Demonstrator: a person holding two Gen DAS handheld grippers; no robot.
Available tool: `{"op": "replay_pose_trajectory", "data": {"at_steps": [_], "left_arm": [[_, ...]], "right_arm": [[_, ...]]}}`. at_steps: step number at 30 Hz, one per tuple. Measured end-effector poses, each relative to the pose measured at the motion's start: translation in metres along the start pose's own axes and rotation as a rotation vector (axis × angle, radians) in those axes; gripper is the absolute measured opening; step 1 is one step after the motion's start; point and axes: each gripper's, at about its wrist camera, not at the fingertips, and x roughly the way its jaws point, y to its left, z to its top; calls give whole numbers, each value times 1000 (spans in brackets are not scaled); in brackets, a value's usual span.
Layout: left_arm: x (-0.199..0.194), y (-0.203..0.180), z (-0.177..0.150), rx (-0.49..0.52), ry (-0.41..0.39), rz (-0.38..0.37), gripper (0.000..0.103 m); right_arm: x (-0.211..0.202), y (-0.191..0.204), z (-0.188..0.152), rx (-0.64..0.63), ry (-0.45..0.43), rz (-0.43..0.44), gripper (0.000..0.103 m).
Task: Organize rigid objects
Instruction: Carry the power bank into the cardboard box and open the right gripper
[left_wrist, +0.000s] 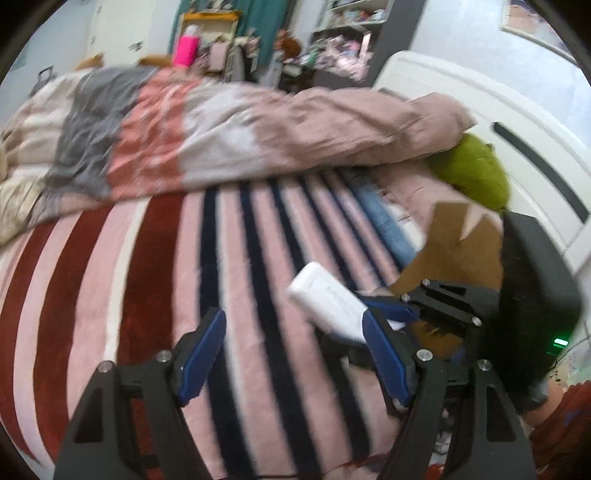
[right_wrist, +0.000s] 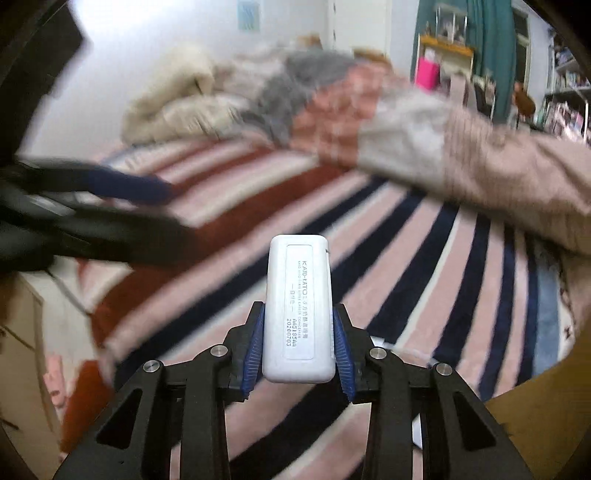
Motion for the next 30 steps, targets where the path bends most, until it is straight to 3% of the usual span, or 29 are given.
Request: {"op": "replay_pose_trajectory", "data": {"at_steps": [3, 7, 11, 21, 30], "left_arm": [[-5, -32, 21, 40, -36, -68, 72], [1, -79, 43, 114, -38, -168, 47], [20, -126, 60, 169, -25, -206, 42], [98, -209, 65, 267, 139, -242, 42], [129, -224, 56, 299, 243, -231, 44]], "right_arm": [[-52, -3, 10, 9, -94, 25, 31], [-96, -22, 13, 51, -159, 23, 31], [-126, -56, 1, 94, -176, -29, 31], [-147, -137, -43, 232, -42, -104, 31], [-133, -163, -62, 293, 97, -82, 31]]}}
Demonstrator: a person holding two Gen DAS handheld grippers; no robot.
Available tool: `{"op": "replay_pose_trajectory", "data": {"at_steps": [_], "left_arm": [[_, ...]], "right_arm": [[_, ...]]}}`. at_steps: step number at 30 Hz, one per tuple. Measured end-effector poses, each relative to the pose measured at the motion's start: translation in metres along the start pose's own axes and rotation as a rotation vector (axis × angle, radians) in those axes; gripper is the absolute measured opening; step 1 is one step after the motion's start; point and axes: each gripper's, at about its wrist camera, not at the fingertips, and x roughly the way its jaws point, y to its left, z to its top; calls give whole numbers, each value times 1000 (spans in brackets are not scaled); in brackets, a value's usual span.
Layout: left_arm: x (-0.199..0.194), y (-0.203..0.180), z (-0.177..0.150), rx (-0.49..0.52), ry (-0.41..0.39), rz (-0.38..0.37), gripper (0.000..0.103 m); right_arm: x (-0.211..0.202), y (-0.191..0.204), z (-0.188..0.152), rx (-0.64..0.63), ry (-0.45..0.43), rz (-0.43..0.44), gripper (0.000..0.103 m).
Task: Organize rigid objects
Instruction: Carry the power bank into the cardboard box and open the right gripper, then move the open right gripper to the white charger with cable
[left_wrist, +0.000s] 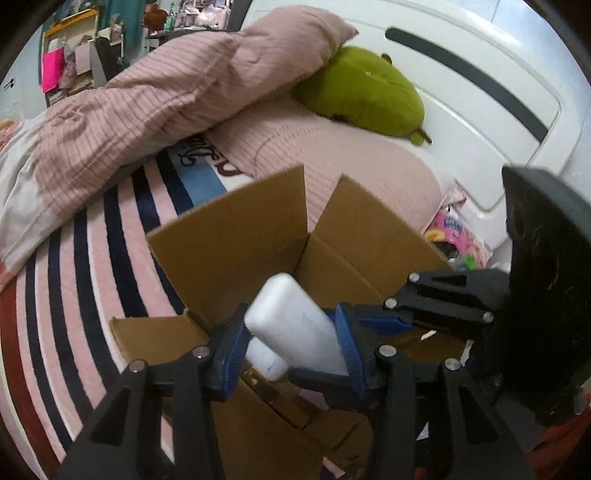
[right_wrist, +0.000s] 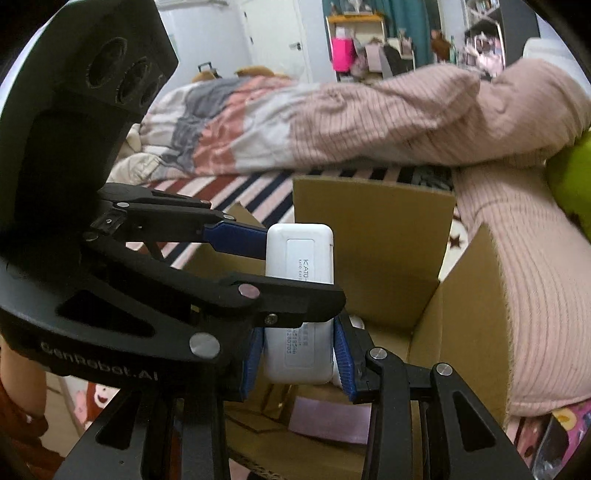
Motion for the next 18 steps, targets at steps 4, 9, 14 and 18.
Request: {"op": "replay_pose_trajectory", "data": {"at_steps": [4, 9, 14, 18], "left_arm": [[-12, 1, -7, 13, -22, 42, 63], [-54, 17, -18, 6, -106, 93, 69], [-111, 52, -47, -63, -194, 191, 72], [-143, 82, -77, -110, -242, 251, 72]], "right_arm": [[1, 6, -2, -18, 19, -24, 31], [-10, 25, 4, -46, -15, -37, 31], [-20, 69, 19, -103, -83, 24, 32], [-10, 115, 28, -152, -98, 89, 39]]}}
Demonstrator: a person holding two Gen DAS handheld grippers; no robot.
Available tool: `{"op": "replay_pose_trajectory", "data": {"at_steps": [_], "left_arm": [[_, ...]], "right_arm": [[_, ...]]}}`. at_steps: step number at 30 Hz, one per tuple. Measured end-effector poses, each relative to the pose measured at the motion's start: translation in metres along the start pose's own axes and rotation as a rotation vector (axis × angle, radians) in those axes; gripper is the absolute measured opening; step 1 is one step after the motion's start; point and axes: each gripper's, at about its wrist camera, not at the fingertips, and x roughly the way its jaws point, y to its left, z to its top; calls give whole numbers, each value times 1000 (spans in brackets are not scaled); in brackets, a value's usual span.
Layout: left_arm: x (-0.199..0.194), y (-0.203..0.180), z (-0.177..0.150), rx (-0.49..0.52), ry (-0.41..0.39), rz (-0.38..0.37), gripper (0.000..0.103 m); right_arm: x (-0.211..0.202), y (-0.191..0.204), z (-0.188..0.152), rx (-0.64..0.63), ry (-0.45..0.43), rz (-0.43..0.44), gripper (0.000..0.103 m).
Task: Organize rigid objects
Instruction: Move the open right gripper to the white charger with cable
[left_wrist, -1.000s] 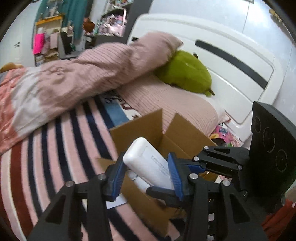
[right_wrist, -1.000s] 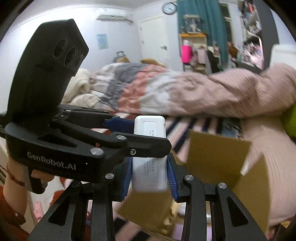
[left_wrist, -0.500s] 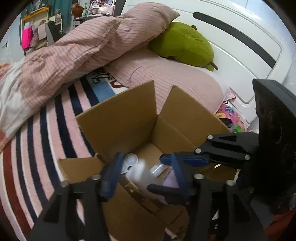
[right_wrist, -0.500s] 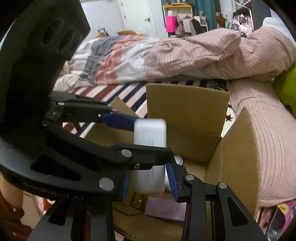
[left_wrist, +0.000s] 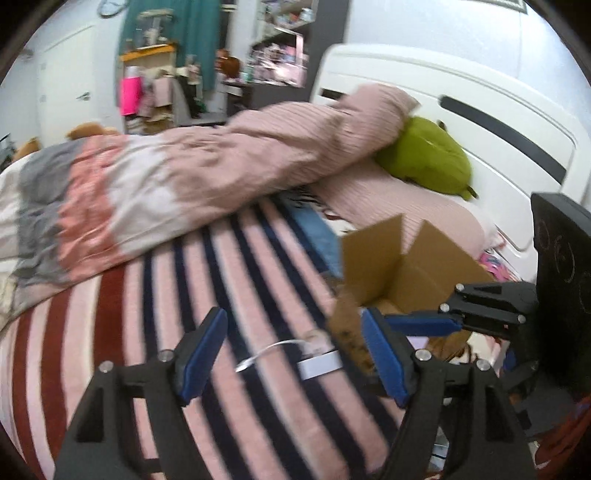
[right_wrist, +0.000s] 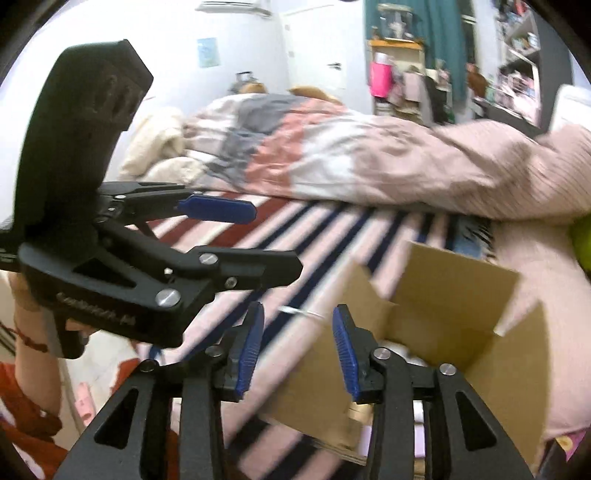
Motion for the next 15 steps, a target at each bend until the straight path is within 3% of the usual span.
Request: {"op": "replay_pose_trajectory", "data": {"at_steps": [6, 9, 15], "left_arm": [[-13, 65, -41, -79, -12, 83, 73], [-8, 89, -59, -102, -8, 66, 74], [26, 103, -68, -83, 10, -16, 78]], "right_arm": [[54, 62, 4, -74, 57, 35, 40], [86, 76, -7, -61, 116, 34, 40], [123, 56, -46, 92, 189, -199, 40]]}}
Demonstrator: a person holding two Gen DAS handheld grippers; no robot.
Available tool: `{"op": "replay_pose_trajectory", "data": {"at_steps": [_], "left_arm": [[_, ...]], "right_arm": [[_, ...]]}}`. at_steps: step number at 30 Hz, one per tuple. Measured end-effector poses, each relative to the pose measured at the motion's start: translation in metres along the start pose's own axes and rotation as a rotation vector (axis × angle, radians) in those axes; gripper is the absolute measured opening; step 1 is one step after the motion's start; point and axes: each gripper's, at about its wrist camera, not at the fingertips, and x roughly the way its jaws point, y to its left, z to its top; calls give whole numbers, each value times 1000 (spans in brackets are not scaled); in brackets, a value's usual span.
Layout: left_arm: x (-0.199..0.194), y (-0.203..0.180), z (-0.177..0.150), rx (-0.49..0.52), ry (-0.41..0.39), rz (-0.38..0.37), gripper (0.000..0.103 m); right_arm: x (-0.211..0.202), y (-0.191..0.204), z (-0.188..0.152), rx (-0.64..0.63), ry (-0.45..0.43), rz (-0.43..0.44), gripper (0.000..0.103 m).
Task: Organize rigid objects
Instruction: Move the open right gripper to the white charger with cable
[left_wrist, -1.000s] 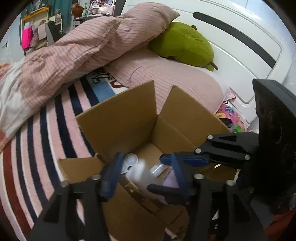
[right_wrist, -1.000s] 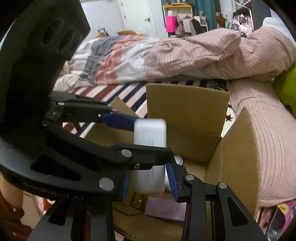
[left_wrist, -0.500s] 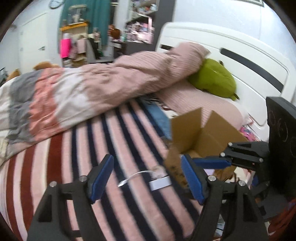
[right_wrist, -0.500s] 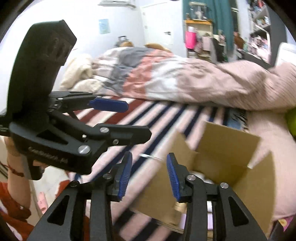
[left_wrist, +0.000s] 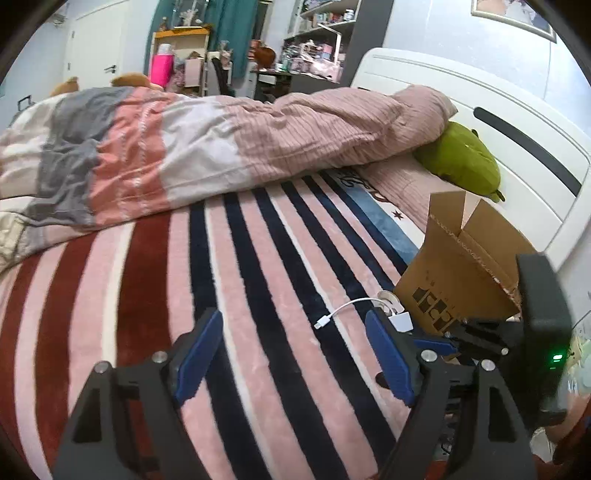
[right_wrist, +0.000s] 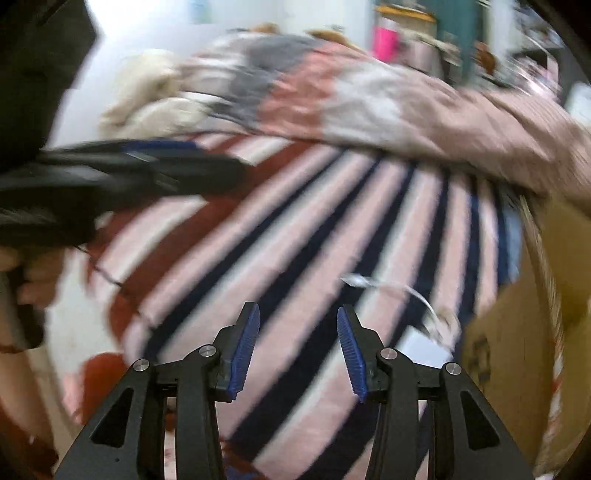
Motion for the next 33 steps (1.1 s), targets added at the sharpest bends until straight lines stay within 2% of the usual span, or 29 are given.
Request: {"op": "replay_pose_trajectory", "data": {"at_steps": [3, 4, 6, 10, 16, 20, 22, 25, 28, 29, 30, 32, 33], "left_arm": [[14, 1, -3, 22, -8, -8, 82], [17, 1, -5, 21, -11, -13, 82], [28, 5, -13, 8, -5, -55, 82], [43, 11, -26, -32, 14, -68, 82], [35, 22, -28, -80, -30, -101, 82], [27, 29, -36, -73, -30, -31, 83], [25, 32, -37, -73, -33, -25, 83], [22, 40, -37, -124, -44, -72, 83], [19, 41, -37, -119, -47, -46, 83], [18, 41, -36, -118, -48, -34, 83], [17, 41, -36, -122, -50, -26, 83], [15, 42, -36, -136, -50, -29, 83], [13, 42, -36, -139, -52, -28, 83]], "right_arm": [[11, -22, -21, 137, 10, -75, 45], [13, -28, -25, 168, 4, -101, 50], [18, -38, -36, 213, -4, -179, 54], [25, -46, -43, 231, -12, -266, 58], [51, -48, -37, 238, 11, -338, 60], [63, -51, -29, 229, 6, -394, 60], [66, -54, -25, 237, 4, -410, 60], [69, -57, -22, 228, -3, -432, 60], [73, -59, -18, 216, -23, -435, 57], [73, -60, -18, 212, -30, -433, 53], [73, -61, -17, 207, -34, -439, 48], [73, -65, -16, 200, -47, -454, 31], [71, -66, -16, 194, -56, -452, 26]]}}
